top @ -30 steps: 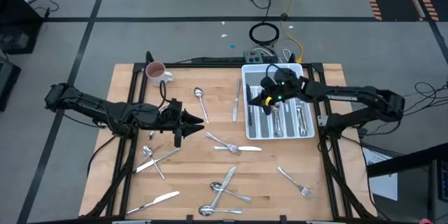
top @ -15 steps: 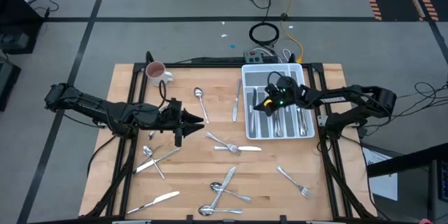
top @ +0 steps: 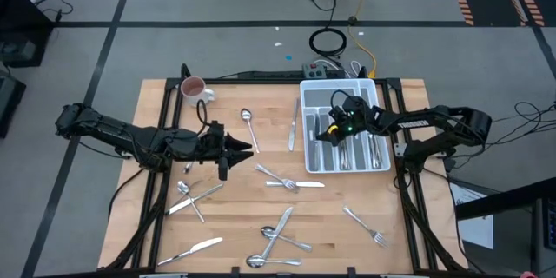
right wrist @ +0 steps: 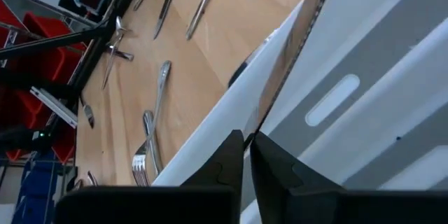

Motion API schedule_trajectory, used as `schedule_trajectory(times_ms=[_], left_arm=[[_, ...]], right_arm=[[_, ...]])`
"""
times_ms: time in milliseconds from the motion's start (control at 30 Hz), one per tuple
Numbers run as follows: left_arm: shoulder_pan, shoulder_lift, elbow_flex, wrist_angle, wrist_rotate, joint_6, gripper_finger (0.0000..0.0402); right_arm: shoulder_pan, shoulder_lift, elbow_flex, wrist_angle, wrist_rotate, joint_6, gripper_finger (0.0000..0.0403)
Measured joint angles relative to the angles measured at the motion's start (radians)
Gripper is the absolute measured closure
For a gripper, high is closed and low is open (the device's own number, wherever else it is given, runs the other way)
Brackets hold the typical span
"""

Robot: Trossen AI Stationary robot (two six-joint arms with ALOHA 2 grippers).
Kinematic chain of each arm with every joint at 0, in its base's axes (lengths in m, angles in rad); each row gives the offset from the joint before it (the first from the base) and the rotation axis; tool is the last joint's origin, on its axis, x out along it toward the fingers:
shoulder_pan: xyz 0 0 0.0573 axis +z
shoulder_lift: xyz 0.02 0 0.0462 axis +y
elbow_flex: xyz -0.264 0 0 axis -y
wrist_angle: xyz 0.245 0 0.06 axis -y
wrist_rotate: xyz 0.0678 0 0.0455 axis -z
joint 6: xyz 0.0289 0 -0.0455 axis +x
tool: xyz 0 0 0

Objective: Sort silverware
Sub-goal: Put the knife in the left section of the silverware tray, then put the middle fork in the right section of the silverware tray

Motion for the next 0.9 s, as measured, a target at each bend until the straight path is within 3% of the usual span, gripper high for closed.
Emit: schedule_trajectory(times_ms=[300,900], left_arm=[[0.000,0.000,0.000,0.001,0.000,0.000,0.0249],[0.000,0.000,0.000,0.001,-0.002,0.001,0.0249]], right_arm=[[0.000,0.000,0.000,-0.001,0.006,0.004,0.0330],[0.001,-0.003,0.011,-0.001,0.056,0.043,0.0276]])
